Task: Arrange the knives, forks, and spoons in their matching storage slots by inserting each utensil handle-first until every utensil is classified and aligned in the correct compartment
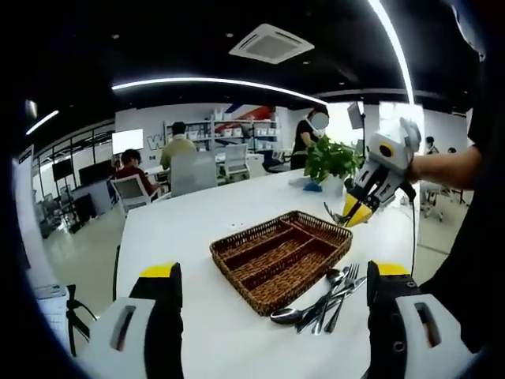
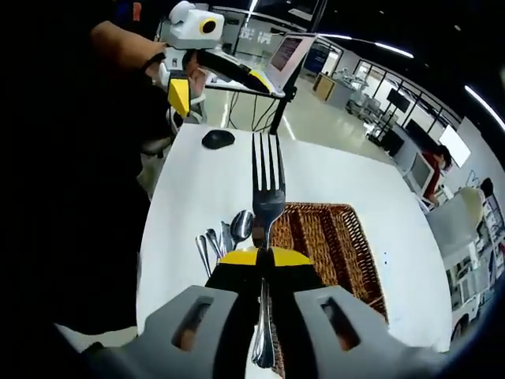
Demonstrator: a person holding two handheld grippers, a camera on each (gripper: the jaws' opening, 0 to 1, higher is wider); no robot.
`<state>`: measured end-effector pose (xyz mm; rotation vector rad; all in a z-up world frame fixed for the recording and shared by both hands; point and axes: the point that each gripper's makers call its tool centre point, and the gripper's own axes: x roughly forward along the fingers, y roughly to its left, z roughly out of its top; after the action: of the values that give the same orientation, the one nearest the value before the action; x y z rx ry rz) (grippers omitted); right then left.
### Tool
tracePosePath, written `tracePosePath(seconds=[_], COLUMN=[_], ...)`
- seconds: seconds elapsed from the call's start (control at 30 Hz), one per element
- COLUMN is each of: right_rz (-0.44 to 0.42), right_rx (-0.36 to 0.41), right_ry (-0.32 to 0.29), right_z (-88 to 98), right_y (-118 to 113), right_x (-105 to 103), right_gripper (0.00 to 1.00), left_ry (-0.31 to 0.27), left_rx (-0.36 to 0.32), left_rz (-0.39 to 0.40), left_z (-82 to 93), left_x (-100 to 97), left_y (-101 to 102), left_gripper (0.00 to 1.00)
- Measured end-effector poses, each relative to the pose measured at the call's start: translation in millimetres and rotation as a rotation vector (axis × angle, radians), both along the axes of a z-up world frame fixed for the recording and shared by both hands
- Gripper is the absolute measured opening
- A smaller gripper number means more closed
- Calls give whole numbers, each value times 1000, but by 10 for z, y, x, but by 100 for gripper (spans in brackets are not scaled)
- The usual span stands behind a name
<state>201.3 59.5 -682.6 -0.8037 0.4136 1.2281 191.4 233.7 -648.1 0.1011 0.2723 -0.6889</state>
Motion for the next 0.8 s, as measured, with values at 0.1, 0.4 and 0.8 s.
tracePosePath(seconds=[0.1,0.4,0.8], right_rz=[20,54,89], right_rx=[-20,-52,-104], right_ry=[-10,-19,-36], right_z=[50,14,1], right_y=[20,27,6], right_x=[11,68,168], right_gripper=[1,1,1], left_ry=[-2,-4,-18], left_rx=[0,-16,-9], left_rz=[4,14,23], left_z=[6,52,91], left_x=[-11,-21,53], left_y=[24,43,111], left_gripper=[99,99,99])
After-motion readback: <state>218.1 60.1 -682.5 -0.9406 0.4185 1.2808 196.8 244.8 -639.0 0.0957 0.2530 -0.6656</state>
